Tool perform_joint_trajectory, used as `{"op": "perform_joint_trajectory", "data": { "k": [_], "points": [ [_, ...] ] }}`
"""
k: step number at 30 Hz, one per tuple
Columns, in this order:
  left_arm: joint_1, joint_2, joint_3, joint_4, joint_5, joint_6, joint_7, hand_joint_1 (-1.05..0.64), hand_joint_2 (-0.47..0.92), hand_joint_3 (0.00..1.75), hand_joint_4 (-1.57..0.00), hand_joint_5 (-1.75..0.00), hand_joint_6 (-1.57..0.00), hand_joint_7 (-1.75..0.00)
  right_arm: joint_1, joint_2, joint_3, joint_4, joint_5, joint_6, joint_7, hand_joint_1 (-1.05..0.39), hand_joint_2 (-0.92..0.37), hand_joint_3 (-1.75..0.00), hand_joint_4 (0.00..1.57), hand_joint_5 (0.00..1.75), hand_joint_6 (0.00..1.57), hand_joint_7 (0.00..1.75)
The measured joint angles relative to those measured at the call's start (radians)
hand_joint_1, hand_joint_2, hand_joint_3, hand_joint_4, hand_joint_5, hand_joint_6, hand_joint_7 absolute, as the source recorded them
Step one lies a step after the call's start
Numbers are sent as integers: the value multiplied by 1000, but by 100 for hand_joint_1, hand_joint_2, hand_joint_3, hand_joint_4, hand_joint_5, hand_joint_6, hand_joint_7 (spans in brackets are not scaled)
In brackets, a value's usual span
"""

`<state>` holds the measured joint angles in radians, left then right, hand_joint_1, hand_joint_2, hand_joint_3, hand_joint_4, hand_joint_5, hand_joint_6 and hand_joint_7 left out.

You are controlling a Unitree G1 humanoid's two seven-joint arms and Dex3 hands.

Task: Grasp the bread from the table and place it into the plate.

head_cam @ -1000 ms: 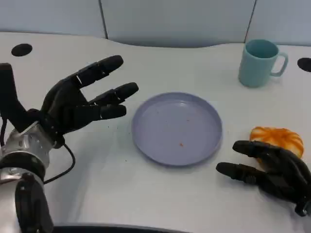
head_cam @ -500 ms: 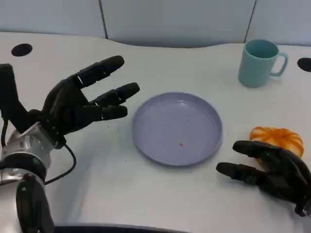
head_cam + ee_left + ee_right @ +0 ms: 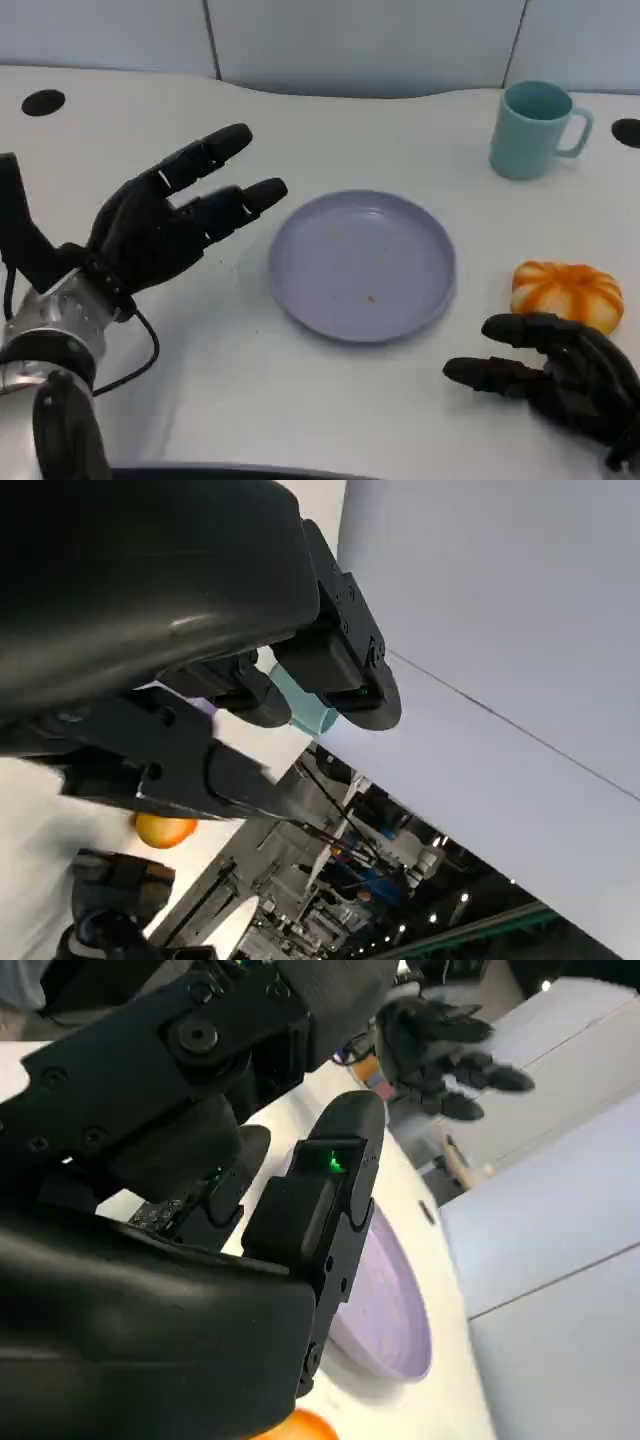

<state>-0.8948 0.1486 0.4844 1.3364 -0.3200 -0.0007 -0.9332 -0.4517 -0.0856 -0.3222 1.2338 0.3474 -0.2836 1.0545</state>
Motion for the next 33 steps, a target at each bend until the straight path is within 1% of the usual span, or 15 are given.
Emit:
{"op": "perform_joint_trajectory", "data": {
  "k": [1, 2, 3, 6, 9, 15, 18, 21, 22, 23, 25, 27, 28, 30, 33],
  "points": [
    [0, -3, 2, 0, -3, 8, 0, -104, 68, 1, -42, -94, -85, -4, 4, 5, 0, 0, 0, -16, -2, -40, -91, -1, 99, 56, 111, 2],
    [0, -6, 5, 0, -4, 17, 0, -105, 68, 1, -42, -95, -86, -4, 5, 7, -1, -1, 2, -19, -1, -39, -91, -1, 89, 76, 110, 1],
    [0, -7, 8, 0, -7, 25, 0, -105, 68, 2, -42, -95, -86, -4, 6, 8, -1, -1, 7, -15, 0, -38, -92, -1, 83, 87, 110, 1],
    [0, -7, 15, 0, -9, 34, 1, -105, 70, 2, -43, -96, -87, -5, 9, 8, -8, -2, 20, 8, 22, -40, -91, 0, 81, 88, 110, 0],
    [0, -7, 16, 0, -9, 36, 1, -105, 68, 0, -50, -85, -88, -4, 10, 8, -15, 0, 25, 13, 36, -39, -91, 0, 75, 90, 108, 0],
    [0, -7, 15, 0, -8, 36, 1, -105, 68, 0, -56, -76, -90, -3, 10, 8, -14, 2, 20, 5, 31, -40, -90, 0, 78, 91, 110, 1],
    [0, -6, 10, 0, -7, 34, 1, -105, 67, 0, -64, -63, -90, -1, 11, 8, -11, 2, 16, -4, 27, -39, -91, 0, 76, 90, 109, 0],
    [0, -5, 4, -1, -5, 28, 1, -105, 65, 0, -81, -39, -94, -1, 10, 9, -11, 2, 16, -4, 26, -40, -90, 0, 77, 91, 110, 1],
    [0, -5, 2, -1, -5, 26, 1, -105, 63, 0, -97, -25, -102, -1, 10, 9, -11, 2, 16, -4, 26, -40, -90, 0, 77, 88, 110, 1],
    [0, -5, -1, -1, -5, 26, 2, -105, 62, 0, -107, -16, -106, -1, 10, 9, -11, 2, 16, -4, 27, -41, -90, 0, 78, 86, 110, 1],
    [0, -4, -3, -1, -4, 25, 10, -94, 47, 0, -140, -8, -133, -4, 10, 9, -12, 3, 16, -4, 28, -42, -90, 0, 80, 84, 110, 1],
    [0, -4, -3, -1, -4, 25, 21, -86, 39, 0, -153, -10, -148, -5, 10, 9, -11, 3, 16, -4, 28, -41, -90, 0, 80, 83, 109, 0],
    [0, -3, -3, -1, -4, 27, 28, -80, 35, 0, -155, -17, -154, -8, 10, 9, -11, 3, 16, -4, 28, -41, -90, 0, 79, 83, 109, 0],
    [0, -2, -4, -1, -3, 28, 37, -77, 33, 0, -157, -21, -156, -11, 10, 8, -11, 3, 16, -4, 27, -41, -90, 0, 79, 83, 109, 0],
    [0, -1, -7, -1, -2, 27, 38, -68, 26, 0, -157, -35, -157, -21, 10, 9, -11, 3, 16, -4, 27, -42, -90, 0, 81, 85, 110, 1]
  ]
}}
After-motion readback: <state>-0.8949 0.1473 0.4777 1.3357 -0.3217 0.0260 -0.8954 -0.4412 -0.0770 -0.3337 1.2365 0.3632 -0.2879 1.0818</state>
